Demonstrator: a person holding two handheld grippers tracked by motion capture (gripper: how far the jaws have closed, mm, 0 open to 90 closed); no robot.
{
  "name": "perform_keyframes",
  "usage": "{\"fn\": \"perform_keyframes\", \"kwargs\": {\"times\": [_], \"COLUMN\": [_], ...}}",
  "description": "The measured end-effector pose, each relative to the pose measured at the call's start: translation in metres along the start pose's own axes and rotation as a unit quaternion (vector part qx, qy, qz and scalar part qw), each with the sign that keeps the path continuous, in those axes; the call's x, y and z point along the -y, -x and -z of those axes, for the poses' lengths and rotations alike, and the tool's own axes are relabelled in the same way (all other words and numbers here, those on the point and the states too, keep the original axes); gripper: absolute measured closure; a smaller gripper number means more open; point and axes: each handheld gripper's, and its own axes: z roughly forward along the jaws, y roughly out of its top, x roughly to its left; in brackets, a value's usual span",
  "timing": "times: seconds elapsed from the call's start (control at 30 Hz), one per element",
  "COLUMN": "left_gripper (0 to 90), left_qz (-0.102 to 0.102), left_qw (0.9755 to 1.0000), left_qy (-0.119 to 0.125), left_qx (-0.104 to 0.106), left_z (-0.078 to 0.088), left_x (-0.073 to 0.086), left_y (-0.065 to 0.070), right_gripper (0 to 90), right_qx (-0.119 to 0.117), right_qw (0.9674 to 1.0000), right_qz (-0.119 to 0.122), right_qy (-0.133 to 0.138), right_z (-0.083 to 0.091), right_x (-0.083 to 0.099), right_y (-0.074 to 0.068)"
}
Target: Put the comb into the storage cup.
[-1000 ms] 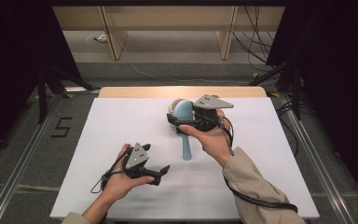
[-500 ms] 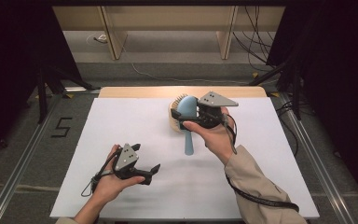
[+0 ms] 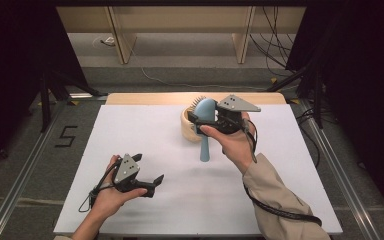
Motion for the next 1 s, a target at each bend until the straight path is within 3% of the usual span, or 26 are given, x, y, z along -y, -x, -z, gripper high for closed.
{"fn": "perform_keyframes", "kwargs": {"times": [0.5,1.0], "left_gripper": [0.0,0.0], "left_qz": [0.007,0.006], "left_qw": [0.9998,0.9997], "left_qy": [-0.001,0.001], "left_qx": [-0.019,-0.023], "left_z": [0.011,0.011], "left_x": [0.011,0.011], "left_y": [-0.009,-0.010], "right_gripper": [20.4,20.4], "right_qx": [0.013,0.026], "right_qw": [0.9998,0.9991], "right_qz": [-0.004,-0.005], "right_qy": [0.016,0.032], "right_z": [-0.001,-0.001], "right_x": [-0.004,-0.011], "right_y": [0.010,0.018]}}
